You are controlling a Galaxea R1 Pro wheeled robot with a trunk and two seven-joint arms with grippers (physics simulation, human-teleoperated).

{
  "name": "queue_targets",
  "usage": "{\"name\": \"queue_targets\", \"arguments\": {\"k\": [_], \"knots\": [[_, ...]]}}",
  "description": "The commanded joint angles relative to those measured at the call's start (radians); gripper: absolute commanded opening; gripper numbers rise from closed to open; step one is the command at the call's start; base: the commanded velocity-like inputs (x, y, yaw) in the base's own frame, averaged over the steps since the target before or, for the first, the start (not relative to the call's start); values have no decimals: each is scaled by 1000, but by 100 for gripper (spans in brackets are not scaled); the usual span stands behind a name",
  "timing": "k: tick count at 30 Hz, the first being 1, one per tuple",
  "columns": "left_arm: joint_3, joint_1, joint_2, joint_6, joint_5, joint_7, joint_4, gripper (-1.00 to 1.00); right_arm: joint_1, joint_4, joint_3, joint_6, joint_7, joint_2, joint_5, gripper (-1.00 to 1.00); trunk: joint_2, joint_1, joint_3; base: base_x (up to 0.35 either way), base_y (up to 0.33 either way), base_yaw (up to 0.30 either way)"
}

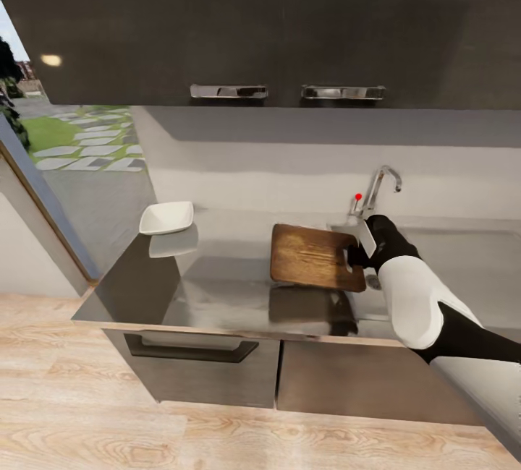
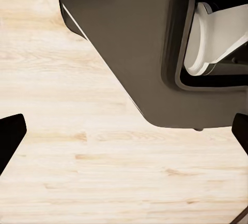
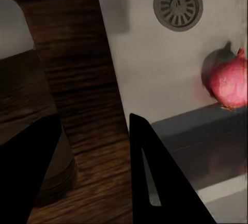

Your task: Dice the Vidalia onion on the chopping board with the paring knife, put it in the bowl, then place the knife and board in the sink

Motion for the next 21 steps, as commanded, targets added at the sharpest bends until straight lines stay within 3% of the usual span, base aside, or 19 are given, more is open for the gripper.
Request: {"name": "queue_targets", "arguments": {"k": [1, 7, 11, 13, 14, 15, 19, 21], "knots": [[-1, 1, 0, -1, 0, 0, -2, 100, -1, -1, -7, 4, -21, 8, 16, -100, -2, 1, -2, 7, 5, 0], [-1, 1, 0, -1, 0, 0, -2, 100, -1, 0, -7, 1, -122, 38, 7, -100, -2, 1, -2, 2, 1, 0], [-1, 1, 0, -1, 0, 0, -2, 100, -1, 0, -7, -4, -145, 46, -16, -100, -2, 1, -2, 0, 0, 0], [-1, 1, 0, -1, 0, 0, -2, 100, -1, 0, -7, -6, -150, 47, -44, -100, -2, 1, -2, 0, 0, 0], [-1, 1, 0, -1, 0, 0, -2, 100, -1, 0, -6, -8, -154, 49, -96, -100, -2, 1, -2, 0, 0, 0], [-1, 1, 0, -1, 0, 0, -2, 100, -1, 0, -6, -8, -155, 49, -122, -100, -2, 1, -2, 0, 0, 0], [0, 1, 0, -1, 0, 0, -2, 100, -1, 0, -5, -7, -157, 49, -176, -100, -2, 1, -2, 0, 14, 0], [0, 1, 0, -1, 0, 0, -2, 100, -1, 0, -4, -7, -158, 49, -180, -100, -2, 1, -2, 0, 155, 0]]}}
